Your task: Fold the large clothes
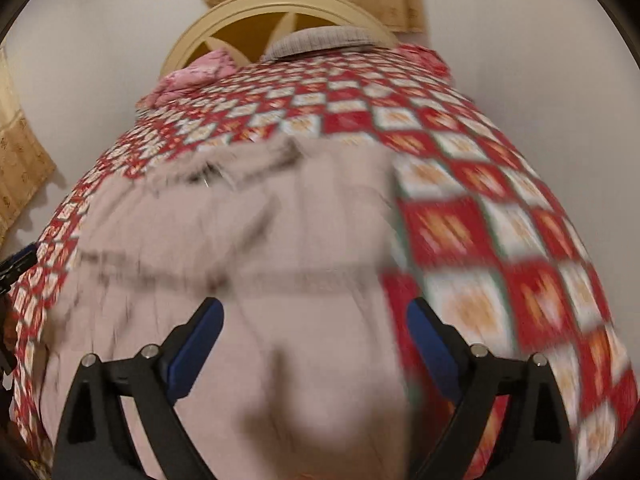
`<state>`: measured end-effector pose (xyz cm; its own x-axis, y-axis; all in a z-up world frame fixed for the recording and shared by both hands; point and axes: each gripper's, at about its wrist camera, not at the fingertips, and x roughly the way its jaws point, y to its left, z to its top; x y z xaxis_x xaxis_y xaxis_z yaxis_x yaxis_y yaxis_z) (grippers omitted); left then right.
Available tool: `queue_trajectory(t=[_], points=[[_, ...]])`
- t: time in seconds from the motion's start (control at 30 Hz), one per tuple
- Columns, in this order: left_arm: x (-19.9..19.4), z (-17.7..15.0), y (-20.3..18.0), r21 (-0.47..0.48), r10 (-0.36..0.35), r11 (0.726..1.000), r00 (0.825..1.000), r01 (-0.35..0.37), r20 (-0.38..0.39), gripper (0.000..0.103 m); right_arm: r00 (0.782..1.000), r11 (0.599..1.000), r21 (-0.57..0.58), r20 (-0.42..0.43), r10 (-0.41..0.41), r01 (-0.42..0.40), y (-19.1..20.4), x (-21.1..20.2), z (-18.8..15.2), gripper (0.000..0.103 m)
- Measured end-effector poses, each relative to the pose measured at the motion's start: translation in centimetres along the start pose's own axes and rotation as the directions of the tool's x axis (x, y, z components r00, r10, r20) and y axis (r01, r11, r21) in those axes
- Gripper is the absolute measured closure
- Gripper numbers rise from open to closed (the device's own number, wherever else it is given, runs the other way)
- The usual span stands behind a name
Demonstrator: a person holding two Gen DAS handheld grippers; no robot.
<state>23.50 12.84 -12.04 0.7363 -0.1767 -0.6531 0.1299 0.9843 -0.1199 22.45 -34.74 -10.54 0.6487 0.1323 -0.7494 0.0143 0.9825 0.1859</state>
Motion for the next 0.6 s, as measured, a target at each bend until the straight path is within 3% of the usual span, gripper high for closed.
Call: queue_trajectory(t=[0.13, 0.23, 0.37, 0.53, 0.6], points=[[-0.7, -5.3, 0.9, -0.072, -0.033, 0.997, 0.999, 0.030, -0.040, 0.030, 1.000, 0.989, 0.148, 0.002, 0.012, -0.012, -1.9, -4.3, -6.3, 0.008], [-0.3, -7.3, 0.1, -0.079, -0.049, 0.996, 0.997, 0.044, -0.054, 0.030, 1.000, 0.986, 0.168, -0.004, 0.005, -0.004, -1.3, -5.5, -9.4, 0.008], [0.4, -8.8, -0.4, -0.104, -0.040, 0.994, 0.998, 0.035, -0.053, 0.030, 0.997, 0.982, 0.183, -0.053, 0.048, -0.038, -0.4, -5.3, -12.2, 0.009], [0.3, -10.2, 0.8, -0.153, -0.066, 0.987, 0.995, 0.053, -0.076, 0.030, 0.987, 0.986, 0.161, -0.145, 0.066, -0.042, 0.9, -3.6, -14.0, 0.021], [-0.2, -10.8, 0.9, -0.153, -0.084, 0.986, 0.994, 0.073, -0.066, 0.030, 0.988, 0.985, 0.168, -0.145, 0.060, -0.035, 0.9, -3.4, -14.1, 0.024]])
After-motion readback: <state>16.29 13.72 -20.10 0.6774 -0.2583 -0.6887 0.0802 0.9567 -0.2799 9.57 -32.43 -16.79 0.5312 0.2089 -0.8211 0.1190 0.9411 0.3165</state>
